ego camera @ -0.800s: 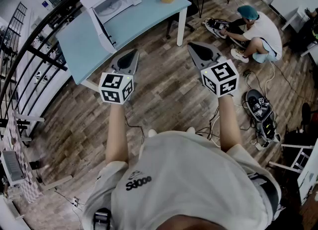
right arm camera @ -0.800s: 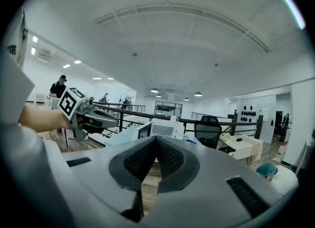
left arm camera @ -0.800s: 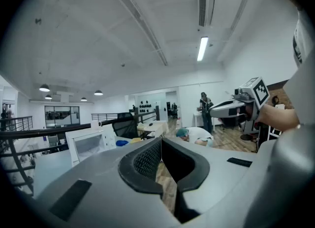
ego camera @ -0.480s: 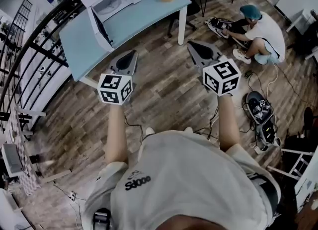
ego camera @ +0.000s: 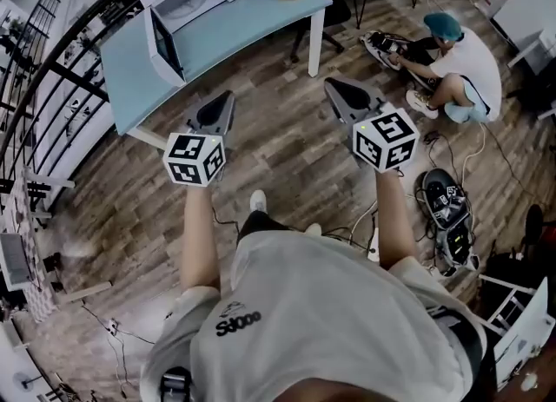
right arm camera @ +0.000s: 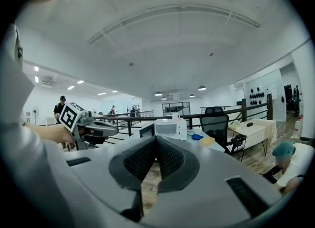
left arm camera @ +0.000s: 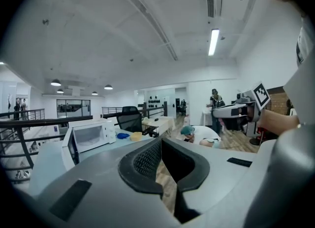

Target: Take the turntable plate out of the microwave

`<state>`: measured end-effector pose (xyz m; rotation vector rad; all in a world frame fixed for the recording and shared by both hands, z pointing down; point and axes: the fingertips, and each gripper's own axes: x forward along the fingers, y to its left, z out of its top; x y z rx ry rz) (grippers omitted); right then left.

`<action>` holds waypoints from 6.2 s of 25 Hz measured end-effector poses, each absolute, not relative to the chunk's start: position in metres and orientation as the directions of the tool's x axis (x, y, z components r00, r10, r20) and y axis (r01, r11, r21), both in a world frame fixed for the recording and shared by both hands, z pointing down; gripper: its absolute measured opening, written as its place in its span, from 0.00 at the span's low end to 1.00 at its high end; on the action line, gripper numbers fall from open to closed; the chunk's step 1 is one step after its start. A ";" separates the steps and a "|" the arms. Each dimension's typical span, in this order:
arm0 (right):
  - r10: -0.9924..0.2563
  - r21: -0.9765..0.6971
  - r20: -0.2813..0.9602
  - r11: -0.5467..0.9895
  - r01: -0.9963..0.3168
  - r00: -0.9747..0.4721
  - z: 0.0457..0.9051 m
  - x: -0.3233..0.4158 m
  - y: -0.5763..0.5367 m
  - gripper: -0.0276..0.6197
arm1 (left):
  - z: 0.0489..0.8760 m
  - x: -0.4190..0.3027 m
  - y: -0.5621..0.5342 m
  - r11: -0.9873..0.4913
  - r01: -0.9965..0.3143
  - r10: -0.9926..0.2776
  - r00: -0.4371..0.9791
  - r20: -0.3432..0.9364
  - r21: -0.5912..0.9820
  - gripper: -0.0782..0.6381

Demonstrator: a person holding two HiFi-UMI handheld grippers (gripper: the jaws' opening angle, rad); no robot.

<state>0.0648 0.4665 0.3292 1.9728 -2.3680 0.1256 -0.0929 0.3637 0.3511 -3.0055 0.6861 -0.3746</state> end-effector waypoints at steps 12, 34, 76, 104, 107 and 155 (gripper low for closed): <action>-0.970 0.004 0.170 0.175 -0.985 -0.172 0.343 0.107 0.325 0.05 | 0.362 -0.043 0.211 -0.908 -0.417 -0.416 0.890 0.185 -0.038 0.13; -0.947 0.035 0.214 0.252 -0.967 -0.239 0.322 0.086 0.012 0.05 | 0.340 -0.028 -0.076 -0.926 -0.376 -0.376 0.917 0.135 -0.022 0.13; -0.577 -0.370 0.437 0.585 -0.722 -0.691 0.520 0.080 -0.385 0.29 | 0.550 -0.030 -0.406 -0.109 -0.683 -0.837 0.455 0.304 0.722 0.34; -0.630 -0.582 0.396 0.391 -0.713 -0.668 0.575 0.055 -0.427 0.37 | 0.619 -0.066 -0.492 0.354 -0.330 -0.872 0.222 0.436 0.875 0.40; -0.666 -0.709 0.328 0.294 -0.641 -0.669 0.576 0.053 -0.437 0.37 | 0.621 -0.064 -0.489 0.319 -0.316 -0.863 0.293 0.412 0.893 0.35; -0.804 -0.994 0.080 -0.108 0.012 -0.589 0.595 0.039 -0.464 0.08 | 0.589 -0.053 -0.456 0.115 -0.287 -0.861 0.448 0.239 0.951 0.38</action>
